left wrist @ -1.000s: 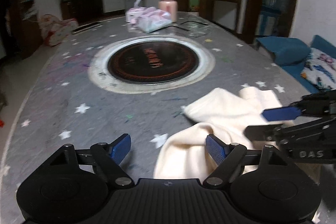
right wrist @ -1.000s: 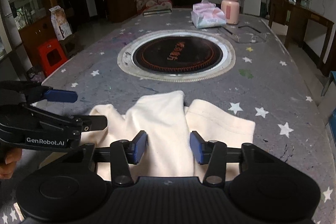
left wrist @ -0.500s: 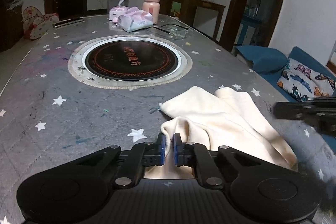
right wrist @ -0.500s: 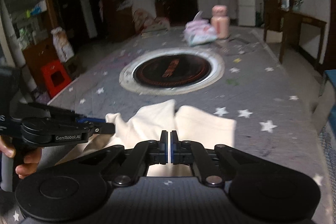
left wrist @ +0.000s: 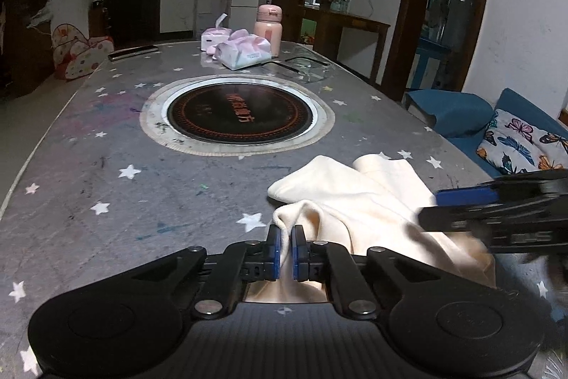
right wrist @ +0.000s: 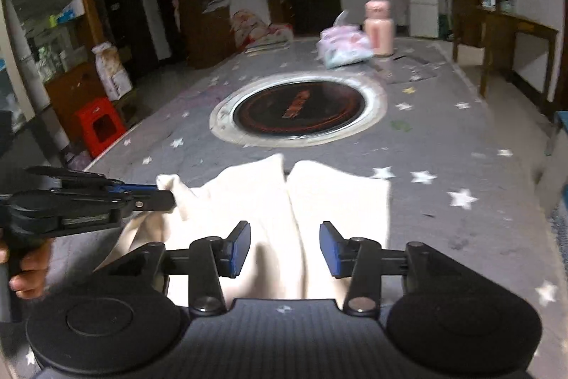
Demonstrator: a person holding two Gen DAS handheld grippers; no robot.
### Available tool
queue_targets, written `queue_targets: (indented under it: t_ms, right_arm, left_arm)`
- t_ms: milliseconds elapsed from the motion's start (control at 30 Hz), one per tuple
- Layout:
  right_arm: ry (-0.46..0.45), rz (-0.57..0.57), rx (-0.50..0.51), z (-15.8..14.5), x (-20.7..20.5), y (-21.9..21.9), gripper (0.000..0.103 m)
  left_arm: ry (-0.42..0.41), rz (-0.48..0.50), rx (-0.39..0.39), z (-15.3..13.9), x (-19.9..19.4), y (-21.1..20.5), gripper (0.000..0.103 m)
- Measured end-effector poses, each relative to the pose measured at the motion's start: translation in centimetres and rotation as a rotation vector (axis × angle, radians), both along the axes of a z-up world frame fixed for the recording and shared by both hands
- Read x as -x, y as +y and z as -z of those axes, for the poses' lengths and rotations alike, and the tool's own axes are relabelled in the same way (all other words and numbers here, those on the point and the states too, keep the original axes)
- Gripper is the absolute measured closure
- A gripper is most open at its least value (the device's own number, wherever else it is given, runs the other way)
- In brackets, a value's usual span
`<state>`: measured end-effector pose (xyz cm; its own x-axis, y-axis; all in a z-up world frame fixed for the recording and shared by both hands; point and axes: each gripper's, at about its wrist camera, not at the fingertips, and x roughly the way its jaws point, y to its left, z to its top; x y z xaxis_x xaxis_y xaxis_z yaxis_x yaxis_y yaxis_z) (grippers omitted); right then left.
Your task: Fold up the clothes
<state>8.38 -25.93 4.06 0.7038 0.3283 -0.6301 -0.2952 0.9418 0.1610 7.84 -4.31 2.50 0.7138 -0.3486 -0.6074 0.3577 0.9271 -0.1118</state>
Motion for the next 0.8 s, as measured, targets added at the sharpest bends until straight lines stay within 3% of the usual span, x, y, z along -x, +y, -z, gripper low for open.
queue_targets:
  t_ms: [100,133,167,233,367,500,667,800]
  right_arm:
    - [0.039,-0.022,-0.018,1.3,-1.7,1.1,0.062]
    - [0.051,-0.034,-0.026,1.6,-2.1,1.4,0.070]
    - [0.060,-0.053,-0.035,1.8,-2.3,1.8,0.086]
    - [0.043,-0.078,-0.044,1.6,-1.7,2.5,0.095]
    - [-0.046,-0.083,-0.061,-0.4,0.7,2.2,0.098]
    - [-0.131,-0.016,-0.052,-2.5,3.4,0.1,0.098]
    - [-0.200,0.159,-0.023,-3.8,8.3,-4.7,0.098]
    - [-0.184,0.321,0.008,-3.5,12.0,-8.9,0.099]
  left_arm:
    - [-0.003,-0.016,-0.001,0.0,0.4,0.7,0.096]
    - [-0.003,-0.025,-0.002,0.0,0.4,1.0,0.096]
    - [-0.002,-0.034,-0.003,0.0,0.5,1.3,0.096]
    - [-0.001,-0.052,-0.005,0.0,0.6,1.8,0.097]
    - [-0.005,-0.079,-0.007,-0.1,1.2,2.7,0.097]
    - [-0.022,-0.118,0.004,-0.6,2.0,4.0,0.098]
    - [-0.046,-0.201,0.017,-1.4,3.6,6.8,0.098]
    - [-0.048,-0.301,0.017,-1.6,5.4,9.6,0.098]
